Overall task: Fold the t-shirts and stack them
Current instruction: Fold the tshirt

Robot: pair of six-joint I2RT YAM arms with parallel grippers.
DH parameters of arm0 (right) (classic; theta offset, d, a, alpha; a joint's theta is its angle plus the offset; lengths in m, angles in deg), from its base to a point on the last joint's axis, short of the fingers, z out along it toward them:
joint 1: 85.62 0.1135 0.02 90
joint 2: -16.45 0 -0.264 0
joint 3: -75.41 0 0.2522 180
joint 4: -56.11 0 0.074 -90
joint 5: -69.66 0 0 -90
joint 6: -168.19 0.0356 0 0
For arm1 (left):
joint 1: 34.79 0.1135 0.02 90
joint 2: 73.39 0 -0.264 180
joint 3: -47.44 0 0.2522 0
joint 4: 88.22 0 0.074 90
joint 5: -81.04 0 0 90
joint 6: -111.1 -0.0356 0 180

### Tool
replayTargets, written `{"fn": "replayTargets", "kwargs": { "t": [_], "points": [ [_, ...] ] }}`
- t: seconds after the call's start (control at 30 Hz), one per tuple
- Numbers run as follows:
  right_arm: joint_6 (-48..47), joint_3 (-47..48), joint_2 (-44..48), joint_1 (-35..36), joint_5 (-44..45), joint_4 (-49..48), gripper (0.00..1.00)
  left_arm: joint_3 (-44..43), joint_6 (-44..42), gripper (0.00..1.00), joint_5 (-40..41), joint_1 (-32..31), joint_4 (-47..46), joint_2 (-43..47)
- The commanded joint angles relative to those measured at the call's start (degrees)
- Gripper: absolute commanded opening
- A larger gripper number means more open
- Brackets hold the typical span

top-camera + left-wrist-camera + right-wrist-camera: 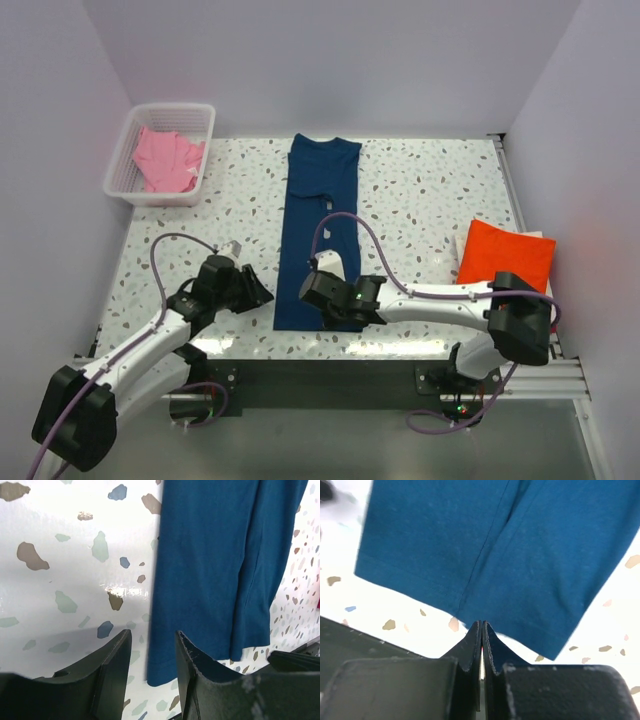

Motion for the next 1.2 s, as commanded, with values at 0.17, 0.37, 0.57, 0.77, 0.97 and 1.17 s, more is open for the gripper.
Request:
{"fn": "replayTargets", "kwargs": {
  "t": [0.17,0.37,0.57,0.77,0.97,1.17],
  "points": [
    [0.2,1.7,6.0,0.3,2.4,3.6,0.00,0.6,0.5,0.44,0.2,-1.6,-5.6,-2.3],
    [0.1,1.5,0.6,0.3,-0.5,-0.5,0.00,0.5,0.5,0.44,0.3,-2.1,-5.6,-2.8],
    [1.0,0.7,-5.4,0.3,-4.0,-6.0,0.00,0.3,0.4,0.44,-0.1,-2.2,-5.5,-3.0],
    [2.1,-0.6,-8.7,0.5,-6.7,-9.0,0.00,0.2,0.1,0.44,-0.4,-2.2,-5.8,-3.4],
    [2.5,-1.7,-5.8,0.3,-7.2,-9.4,0.11,0.2,0.1,0.44,-0.7,-2.2,-6.0,-4.0],
    [3.2,-1.3,5.3,0.3,-3.9,-2.0,0.27,0.4,1.0,0.44,1.8,-3.7,-4.9,-3.8]
  ]
}}
